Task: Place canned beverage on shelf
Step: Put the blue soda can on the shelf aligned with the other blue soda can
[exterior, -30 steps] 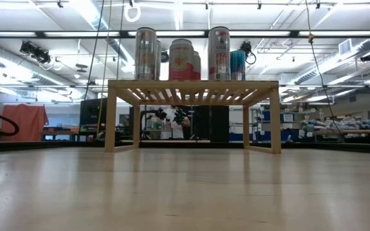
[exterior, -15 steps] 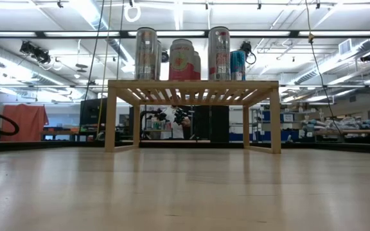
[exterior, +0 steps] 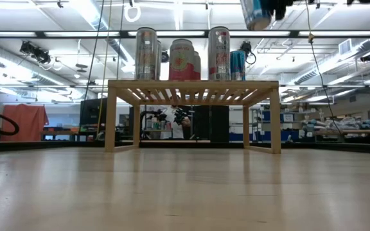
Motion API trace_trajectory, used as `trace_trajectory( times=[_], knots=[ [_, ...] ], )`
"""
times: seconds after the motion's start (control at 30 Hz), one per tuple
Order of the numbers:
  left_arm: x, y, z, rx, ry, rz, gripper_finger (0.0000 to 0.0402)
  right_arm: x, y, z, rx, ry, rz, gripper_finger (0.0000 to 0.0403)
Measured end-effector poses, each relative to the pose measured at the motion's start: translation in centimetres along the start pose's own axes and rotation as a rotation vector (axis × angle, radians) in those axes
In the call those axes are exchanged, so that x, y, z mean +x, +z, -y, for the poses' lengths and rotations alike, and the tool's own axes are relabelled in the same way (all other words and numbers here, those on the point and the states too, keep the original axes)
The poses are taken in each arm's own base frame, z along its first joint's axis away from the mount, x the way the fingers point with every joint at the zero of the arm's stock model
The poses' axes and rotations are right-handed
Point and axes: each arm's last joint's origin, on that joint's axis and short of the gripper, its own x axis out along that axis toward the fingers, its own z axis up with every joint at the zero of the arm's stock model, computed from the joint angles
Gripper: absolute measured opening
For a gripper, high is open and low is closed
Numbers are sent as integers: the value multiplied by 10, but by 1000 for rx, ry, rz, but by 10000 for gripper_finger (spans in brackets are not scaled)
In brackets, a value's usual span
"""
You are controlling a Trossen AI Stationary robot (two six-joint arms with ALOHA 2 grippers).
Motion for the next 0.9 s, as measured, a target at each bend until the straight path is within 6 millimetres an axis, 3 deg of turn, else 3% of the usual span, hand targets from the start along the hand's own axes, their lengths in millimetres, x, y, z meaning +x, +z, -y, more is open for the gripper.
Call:
trace_trajectory(
  times=[0.43,0.6,0.9],
  knots=[
    [0,1,0,-30,-1,11,314,-9,-60,37,80,-11,121,244],
    [0,1,0,-29,0,10,314,-14,-73,45,63,-31,137,244],
    [0,1,0,-28,0,11,314,-5,-89,62,38,-67,65,244]
  ],
)
